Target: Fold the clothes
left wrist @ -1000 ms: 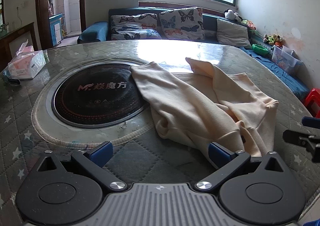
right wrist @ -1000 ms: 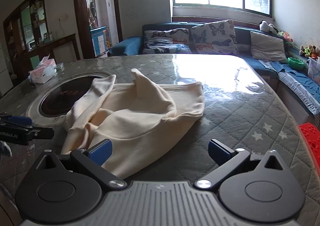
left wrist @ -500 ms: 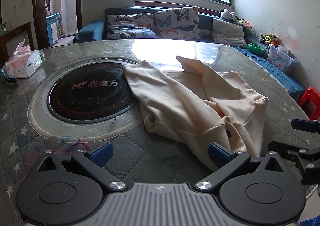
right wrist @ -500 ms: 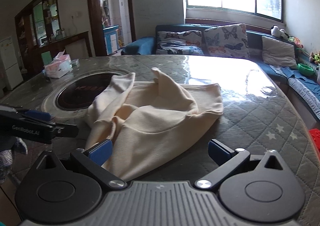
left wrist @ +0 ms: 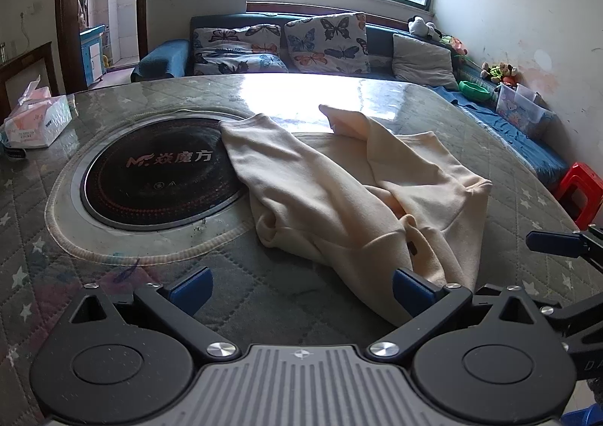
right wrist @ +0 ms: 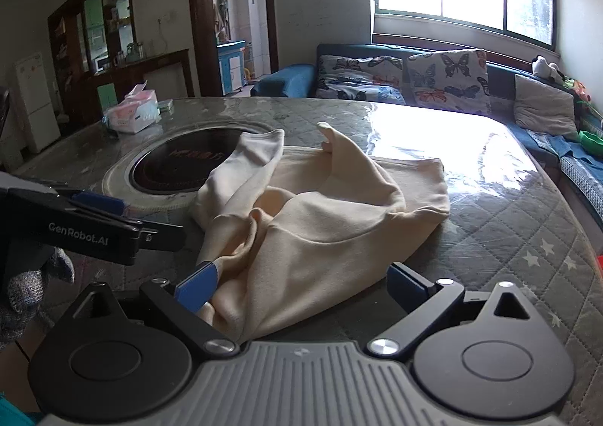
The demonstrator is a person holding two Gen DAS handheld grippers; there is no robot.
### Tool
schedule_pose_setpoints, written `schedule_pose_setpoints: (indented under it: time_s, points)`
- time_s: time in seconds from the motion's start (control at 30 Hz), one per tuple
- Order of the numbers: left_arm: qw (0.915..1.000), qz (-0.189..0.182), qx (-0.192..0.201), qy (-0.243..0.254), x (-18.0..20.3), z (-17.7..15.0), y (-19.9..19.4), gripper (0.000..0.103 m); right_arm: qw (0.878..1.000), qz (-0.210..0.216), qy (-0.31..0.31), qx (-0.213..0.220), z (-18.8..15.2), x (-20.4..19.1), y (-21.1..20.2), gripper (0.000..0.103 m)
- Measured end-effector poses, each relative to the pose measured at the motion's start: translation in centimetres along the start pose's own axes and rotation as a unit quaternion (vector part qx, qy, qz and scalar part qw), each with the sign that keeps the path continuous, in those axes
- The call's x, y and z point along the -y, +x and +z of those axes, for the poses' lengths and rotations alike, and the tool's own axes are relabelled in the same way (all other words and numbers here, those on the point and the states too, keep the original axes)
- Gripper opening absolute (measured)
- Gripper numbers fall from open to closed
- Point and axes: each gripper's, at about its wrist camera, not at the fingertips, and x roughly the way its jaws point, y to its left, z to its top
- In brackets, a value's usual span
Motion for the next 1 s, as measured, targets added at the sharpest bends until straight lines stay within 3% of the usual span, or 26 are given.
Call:
schedule_pose_setpoints:
  time_s: [0.8,1.0]
  points:
    - [0.9999,-0.003,-0.006,0.010,0.62,-0.40,-0.07,0.103,1.000,0.006,-0.002,-0.005,-0.43,-0.22,-0.26,0.097]
    - [0.9999,-0.008,0.001,0.015,0.78,0.05,-0.05,0.098,1.000,0.003,0.000,-0.006,-0.11,0.23,0.00,0.095]
